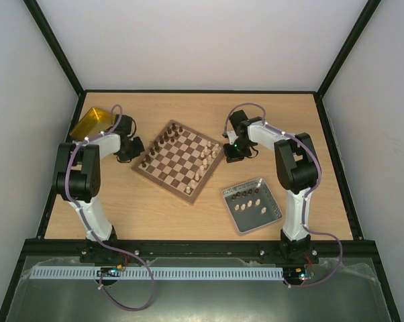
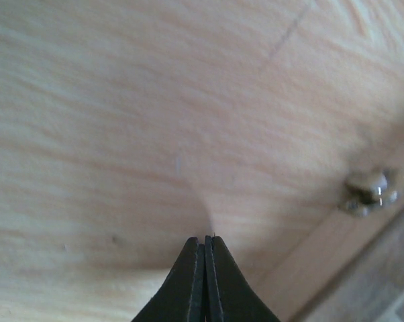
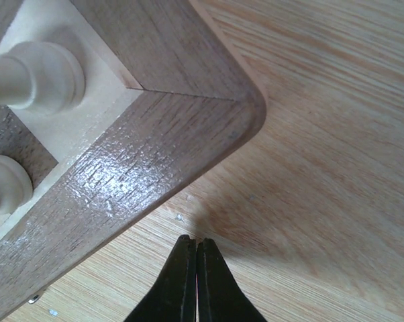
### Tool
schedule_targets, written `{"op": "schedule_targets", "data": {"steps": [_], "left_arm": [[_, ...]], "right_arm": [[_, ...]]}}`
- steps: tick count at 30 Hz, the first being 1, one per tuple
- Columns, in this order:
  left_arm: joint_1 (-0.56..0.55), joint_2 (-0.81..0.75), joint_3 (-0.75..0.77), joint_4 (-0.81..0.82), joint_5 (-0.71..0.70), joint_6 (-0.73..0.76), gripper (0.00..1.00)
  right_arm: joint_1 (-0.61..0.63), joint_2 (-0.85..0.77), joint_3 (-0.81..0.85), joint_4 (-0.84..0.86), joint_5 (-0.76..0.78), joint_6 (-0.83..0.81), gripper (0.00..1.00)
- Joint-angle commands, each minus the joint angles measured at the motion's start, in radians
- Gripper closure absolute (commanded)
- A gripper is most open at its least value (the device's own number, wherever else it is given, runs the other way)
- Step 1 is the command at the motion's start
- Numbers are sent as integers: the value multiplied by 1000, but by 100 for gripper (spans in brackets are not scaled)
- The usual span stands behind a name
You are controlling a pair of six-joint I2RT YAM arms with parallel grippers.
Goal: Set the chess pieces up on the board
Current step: Adjust the chessboard at the center of the board.
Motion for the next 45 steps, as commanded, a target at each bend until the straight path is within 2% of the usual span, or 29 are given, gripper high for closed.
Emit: {"op": "schedule_targets", "data": {"steps": [1, 23, 34, 45], "left_arm": [[-18, -61, -73, -34, 41, -37, 98], [-143, -312, -314, 13, 79, -139, 98], [-185, -346, -492, 141, 115, -197, 98], [-264, -393, -540, 146, 94, -221, 98]], "right_arm": [[5, 10, 24, 0, -10, 8, 98], [5, 41, 27, 1, -66, 1, 98], [6, 41, 5, -21, -92, -34, 98], [8, 5, -69, -27, -106, -66, 98]]}}
